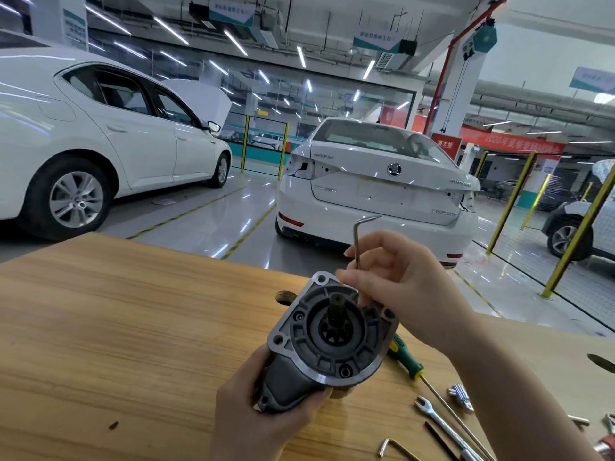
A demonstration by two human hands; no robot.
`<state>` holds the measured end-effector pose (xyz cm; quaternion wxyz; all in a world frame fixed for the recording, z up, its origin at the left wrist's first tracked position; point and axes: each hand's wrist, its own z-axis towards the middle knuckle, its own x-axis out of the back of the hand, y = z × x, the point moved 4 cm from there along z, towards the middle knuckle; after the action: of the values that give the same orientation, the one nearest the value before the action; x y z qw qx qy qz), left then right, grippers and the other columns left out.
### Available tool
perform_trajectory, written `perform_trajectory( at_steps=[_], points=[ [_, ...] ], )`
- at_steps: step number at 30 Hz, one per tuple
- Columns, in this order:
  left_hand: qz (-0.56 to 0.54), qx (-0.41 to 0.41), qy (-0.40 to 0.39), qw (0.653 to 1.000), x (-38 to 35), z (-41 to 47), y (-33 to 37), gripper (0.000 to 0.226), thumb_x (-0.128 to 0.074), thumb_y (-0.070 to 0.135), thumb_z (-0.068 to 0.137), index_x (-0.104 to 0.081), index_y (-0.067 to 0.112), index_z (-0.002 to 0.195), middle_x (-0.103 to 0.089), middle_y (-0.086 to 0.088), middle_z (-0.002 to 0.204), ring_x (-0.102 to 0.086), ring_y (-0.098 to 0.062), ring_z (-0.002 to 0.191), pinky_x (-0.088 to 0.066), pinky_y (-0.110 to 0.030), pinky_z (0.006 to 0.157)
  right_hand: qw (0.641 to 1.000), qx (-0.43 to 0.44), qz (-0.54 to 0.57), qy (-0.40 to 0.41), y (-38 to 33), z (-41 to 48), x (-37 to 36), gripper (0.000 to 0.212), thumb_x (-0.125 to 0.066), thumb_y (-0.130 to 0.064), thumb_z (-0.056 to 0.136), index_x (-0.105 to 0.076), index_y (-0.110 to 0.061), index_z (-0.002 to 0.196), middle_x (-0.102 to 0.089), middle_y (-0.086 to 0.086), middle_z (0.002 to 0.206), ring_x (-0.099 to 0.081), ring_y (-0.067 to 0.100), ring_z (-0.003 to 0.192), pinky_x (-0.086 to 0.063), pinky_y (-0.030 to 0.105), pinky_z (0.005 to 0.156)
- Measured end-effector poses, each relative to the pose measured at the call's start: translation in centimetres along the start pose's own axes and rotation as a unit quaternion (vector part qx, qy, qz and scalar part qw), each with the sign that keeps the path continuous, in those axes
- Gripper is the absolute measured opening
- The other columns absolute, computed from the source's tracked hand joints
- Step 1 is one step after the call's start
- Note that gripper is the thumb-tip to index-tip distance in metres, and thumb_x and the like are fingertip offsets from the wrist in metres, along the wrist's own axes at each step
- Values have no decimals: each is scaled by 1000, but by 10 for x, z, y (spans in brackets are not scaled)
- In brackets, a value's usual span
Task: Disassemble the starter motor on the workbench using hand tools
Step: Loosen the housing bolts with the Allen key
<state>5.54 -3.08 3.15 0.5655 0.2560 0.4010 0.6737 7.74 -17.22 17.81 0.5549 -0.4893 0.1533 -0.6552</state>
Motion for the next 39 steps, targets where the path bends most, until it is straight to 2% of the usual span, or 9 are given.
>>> perform_trajectory(
  at_steps=[3, 5, 10, 13, 19, 27, 31, 37, 39],
  points=[
    [4, -6, -1, 1000, 0, 0, 1, 57, -80, 44, 35, -66, 55, 89, -71, 16, 75, -67, -1, 70, -50, -9, 57, 999, -13, -32, 32, 0, 1, 4, 18, -73, -25, 69, -58, -17, 72, -69, 7, 71, -59, 10, 46, -51, 38, 54],
    [1, -3, 0, 1000, 0, 0, 1, 57, -80, 43, 35, -66, 54, 89, -72, 15, 77, -67, 0, 70, -49, -8, 57, 998, -19, -49, 26, 0, 1, 7, 9, -73, -26, 69, -65, -23, 66, -70, 7, 71, -59, 9, 47, -52, 32, 55],
    [-15, 8, 5, 1000, 0, 1, 2, 61, -80, 42, 33, -67, 52, 92, -73, 12, 81, -67, 0, 70, -49, -7, 57, 998, -12, -59, -24, -6, 1, 4, 19, -58, -11, 86, -67, -27, 85, -71, -5, 80, -65, 5, 58, -53, 37, 64],
    [-13, 8, 5, 1000, 0, 1, 4, 60, -79, 42, 33, -66, 54, 91, -72, 14, 80, -66, 1, 69, -48, -7, 56, 999, -21, -46, -17, -6, 1, 4, 9, -66, -19, 79, -63, -22, 87, -71, -4, 79, -67, 7, 60, -55, 35, 66],
    [1, 4, 7, 1000, 0, 0, 3, 60, -79, 43, 33, -66, 54, 90, -72, 14, 78, -66, -1, 68, -51, -10, 57, 998, -36, -44, 28, -5, 1, 5, 22, -73, -35, 62, -60, -19, 66, -70, 12, 71, -64, 13, 52, -54, 50, 62],
    [-10, 24, 6, 1000, 1, 0, -1, 52, -80, 42, 30, -69, 37, 81, -73, 10, 77, -66, -2, 68, -50, -10, 58, 998, -26, -58, 3, -6, 0, 5, 6, -62, -18, 82, -66, -13, 83, -71, -2, 75, -65, 8, 59, -55, 38, 67],
    [-10, 37, 12, 999, 1, 0, -1, 56, -80, 43, 29, -70, 48, 84, -73, 12, 78, -67, -3, 71, -53, -13, 61, 998, -26, -18, 59, -2, -2, 7, 17, -72, -16, 74, -56, -10, 75, -69, 10, 70, -61, 10, 52, -53, 33, 60],
    [11, 22, 6, 1000, 0, 1, -1, 59, -79, 47, 31, -63, 62, 86, -71, 19, 77, -67, 1, 72, -52, -10, 63, 991, -18, 13, 132, 9, -5, -1, 17, -74, -33, 65, -61, -24, 61, -71, 2, 69, -61, 12, 55, -53, 23, 56],
    [2, 35, 8, 999, 1, 1, -4, 62, -81, 46, 28, -63, 62, 86, -72, 19, 81, -67, 2, 74, -51, -9, 64, 990, -3, -6, 143, 11, -4, -4, 16, -73, -37, 66, -63, -25, 63, -68, -8, 65, -58, 2, 56, -46, 13, 54]
  ],
)
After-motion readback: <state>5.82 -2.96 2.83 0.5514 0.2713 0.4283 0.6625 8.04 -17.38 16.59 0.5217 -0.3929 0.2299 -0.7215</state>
